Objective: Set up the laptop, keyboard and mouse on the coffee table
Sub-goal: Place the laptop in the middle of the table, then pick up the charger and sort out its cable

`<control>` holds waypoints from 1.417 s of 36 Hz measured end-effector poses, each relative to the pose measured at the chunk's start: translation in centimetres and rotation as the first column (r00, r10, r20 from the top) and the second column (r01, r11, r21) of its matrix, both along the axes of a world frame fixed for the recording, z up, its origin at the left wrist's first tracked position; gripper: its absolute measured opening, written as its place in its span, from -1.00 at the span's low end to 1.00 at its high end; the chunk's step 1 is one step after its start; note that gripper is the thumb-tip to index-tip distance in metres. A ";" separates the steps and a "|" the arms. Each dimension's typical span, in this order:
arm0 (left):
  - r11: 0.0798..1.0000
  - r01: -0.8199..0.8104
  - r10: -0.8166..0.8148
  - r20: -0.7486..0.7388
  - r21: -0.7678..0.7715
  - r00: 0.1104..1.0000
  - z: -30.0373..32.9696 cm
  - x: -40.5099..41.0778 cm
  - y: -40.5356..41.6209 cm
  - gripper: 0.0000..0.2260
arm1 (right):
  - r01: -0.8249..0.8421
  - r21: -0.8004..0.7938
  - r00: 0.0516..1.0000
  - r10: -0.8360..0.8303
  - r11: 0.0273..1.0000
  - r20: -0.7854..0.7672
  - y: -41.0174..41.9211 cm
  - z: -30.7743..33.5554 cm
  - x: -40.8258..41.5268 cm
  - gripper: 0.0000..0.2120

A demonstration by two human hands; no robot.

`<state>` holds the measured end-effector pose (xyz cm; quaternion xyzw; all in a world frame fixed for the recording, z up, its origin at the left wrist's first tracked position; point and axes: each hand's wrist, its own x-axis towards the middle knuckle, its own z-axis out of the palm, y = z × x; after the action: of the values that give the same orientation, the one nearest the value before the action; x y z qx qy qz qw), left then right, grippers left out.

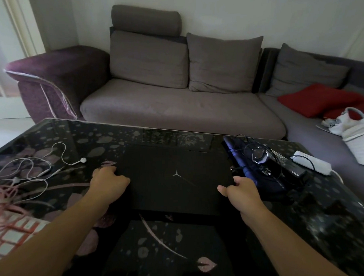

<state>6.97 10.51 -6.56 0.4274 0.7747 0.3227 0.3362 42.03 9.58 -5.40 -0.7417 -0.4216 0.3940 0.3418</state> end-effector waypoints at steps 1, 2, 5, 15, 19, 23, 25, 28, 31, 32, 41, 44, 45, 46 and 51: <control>1.000 0.001 -0.001 -0.005 0.010 1.000 0.0 0.1 -0.1 -0.88 | 0.007 0.000 1.000 -0.007 1.000 -0.009 0.1 0.0 0.0 -0.31; 1.000 -0.002 0.002 -0.007 0.012 1.000 0.0 0.2 -0.1 -0.88 | 0.005 -0.003 1.000 -0.005 1.000 -0.010 0.0 0.2 -0.1 -0.30; 1.000 -0.008 0.008 -0.011 0.021 1.000 0.1 0.4 -0.1 -0.91 | 0.016 -0.005 1.000 -0.016 1.000 -0.011 -0.2 0.6 -0.2 -0.27; 0.993 0.059 -0.088 -0.323 -0.098 0.942 2.7 1.9 -1.5 -0.33 | 0.010 0.038 0.989 -0.016 0.999 0.150 -0.1 1.7 -0.9 -0.31; 0.950 0.283 -0.196 -0.455 0.131 0.868 5.2 6.9 -3.2 -0.42 | -0.093 0.231 0.929 0.001 0.969 0.371 -0.4 3.0 -2.0 -0.58; 0.817 0.559 -0.455 -0.437 0.142 0.776 4.5 11.4 -3.8 -0.60 | -0.225 0.188 0.930 0.152 0.956 0.336 -1.1 2.9 -1.7 -0.71; 0.749 0.645 -0.536 -0.434 0.149 0.724 3.8 13.7 -3.8 -0.62 | -0.194 0.222 0.936 0.113 0.956 0.332 -1.1 3.1 -0.1 -0.69; 0.696 0.702 -0.591 -0.432 0.154 0.681 3.0 17.8 -2.9 -0.63 | -0.015 0.327 0.954 -0.085 0.945 0.289 -0.5 3.7 4.1 -0.76; 0.666 0.723 -0.601 -0.442 0.184 0.666 2.4 22.1 -1.5 -0.67 | 0.143 0.391 0.901 -0.283 0.909 0.330 1.2 4.1 10.0 -0.79; 0.661 0.722 -0.597 -0.442 0.202 0.670 2.3 23.2 -1.0 -0.69 | 0.161 0.388 0.870 -0.316 0.907 0.378 1.9 4.2 12.0 -0.75; 0.663 0.708 -0.539 -0.502 0.243 0.677 0.1 27.4 1.3 -0.77 | 0.023 -0.129 0.823 0.054 0.991 0.566 7.2 2.5 22.7 -0.18; 0.682 0.688 -0.544 -0.458 0.247 0.703 -0.1 26.9 1.5 -0.78 | -0.018 -0.025 0.800 0.029 1.000 0.599 7.8 1.4 23.1 -0.44; 0.688 0.682 -0.546 -0.443 0.247 0.711 -0.2 26.8 1.6 -0.78 | -0.015 0.023 0.814 -0.001 1.000 0.581 7.9 1.2 23.2 -0.48; 0.691 0.679 -0.547 -0.436 0.247 0.715 -0.2 26.8 1.6 -0.79 | -0.002 0.067 0.830 -0.036 0.998 0.556 7.9 1.1 23.3 -0.46; 0.694 0.681 -0.546 -0.445 0.235 0.710 0.0 26.9 1.4 -0.79 | 0.090 0.282 0.821 -0.231 0.955 0.521 6.8 2.7 23.1 -0.36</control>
<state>33.91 11.95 -6.55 0.7706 0.5504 0.2546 0.1963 65.14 16.34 -2.66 -0.8085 -0.4826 0.0794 0.3274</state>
